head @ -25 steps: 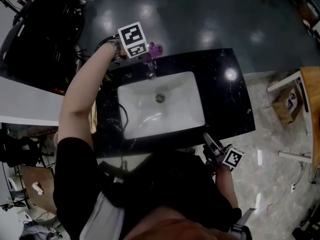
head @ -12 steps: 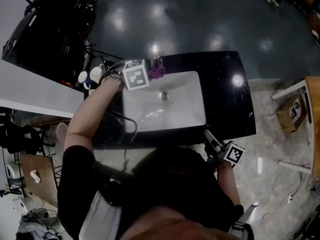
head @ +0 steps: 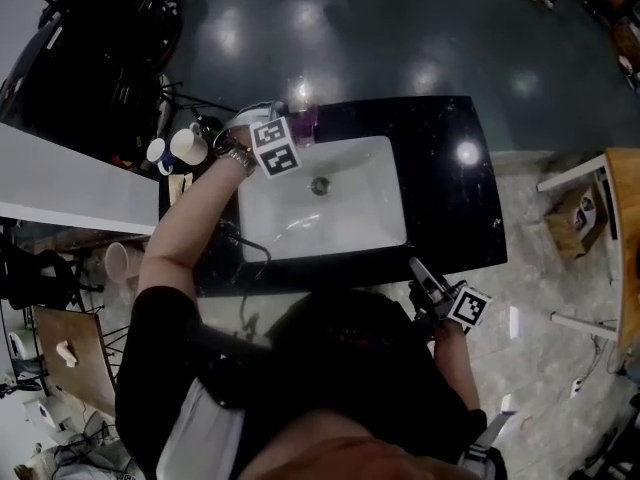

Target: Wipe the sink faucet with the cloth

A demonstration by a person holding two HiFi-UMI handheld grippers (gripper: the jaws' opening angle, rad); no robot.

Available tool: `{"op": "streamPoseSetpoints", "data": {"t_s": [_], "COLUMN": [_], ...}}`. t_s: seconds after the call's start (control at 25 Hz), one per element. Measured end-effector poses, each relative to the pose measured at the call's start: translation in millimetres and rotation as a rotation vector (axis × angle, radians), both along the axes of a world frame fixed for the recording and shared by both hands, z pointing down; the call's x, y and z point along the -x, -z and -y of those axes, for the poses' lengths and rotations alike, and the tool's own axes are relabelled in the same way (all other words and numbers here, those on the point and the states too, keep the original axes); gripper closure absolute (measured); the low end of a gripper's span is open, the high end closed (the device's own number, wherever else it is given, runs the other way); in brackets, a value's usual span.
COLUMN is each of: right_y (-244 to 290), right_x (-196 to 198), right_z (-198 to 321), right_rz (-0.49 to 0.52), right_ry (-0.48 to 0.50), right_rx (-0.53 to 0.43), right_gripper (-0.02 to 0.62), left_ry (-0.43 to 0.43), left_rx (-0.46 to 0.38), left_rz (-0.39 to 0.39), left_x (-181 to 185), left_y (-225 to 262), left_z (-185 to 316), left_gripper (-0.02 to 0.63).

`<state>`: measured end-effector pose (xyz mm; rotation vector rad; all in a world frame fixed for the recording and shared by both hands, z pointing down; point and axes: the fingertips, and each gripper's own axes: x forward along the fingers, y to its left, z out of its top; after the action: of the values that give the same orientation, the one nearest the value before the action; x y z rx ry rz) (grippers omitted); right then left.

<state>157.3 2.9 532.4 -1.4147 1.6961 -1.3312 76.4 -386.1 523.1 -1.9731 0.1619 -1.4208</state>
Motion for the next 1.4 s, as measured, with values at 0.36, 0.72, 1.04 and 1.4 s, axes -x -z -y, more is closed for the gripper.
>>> {"op": "streamPoseSetpoints", "data": {"t_s": [0.36,0.72,1.04,1.4], "right_y": [1,-5,-5,-12], "right_x": [8,12,23,2], "right_z": [8,16,17,-16], "right_rz": [-0.007,0.021,0.014,0.009], "right_ry": [0.034,0.072,0.112,-0.022], "right_rx": [-0.002,-0.012,0.018,0.098], "right_gripper": [0.584,0.584,0.584,0.584], "left_ry": [0.015,0.504,0.932,1.102], "left_rx": [0.085,1.156,1.627,1.712], "left_rz": [-0.094,-0.509,-1.213,-1.775], "left_x": [5,70,44,8], "left_y": [-2,-10,-69,-86], "left_z": [-15,-120,-55,19], "left_gripper": [0.491,0.491,0.491,0.491]}}
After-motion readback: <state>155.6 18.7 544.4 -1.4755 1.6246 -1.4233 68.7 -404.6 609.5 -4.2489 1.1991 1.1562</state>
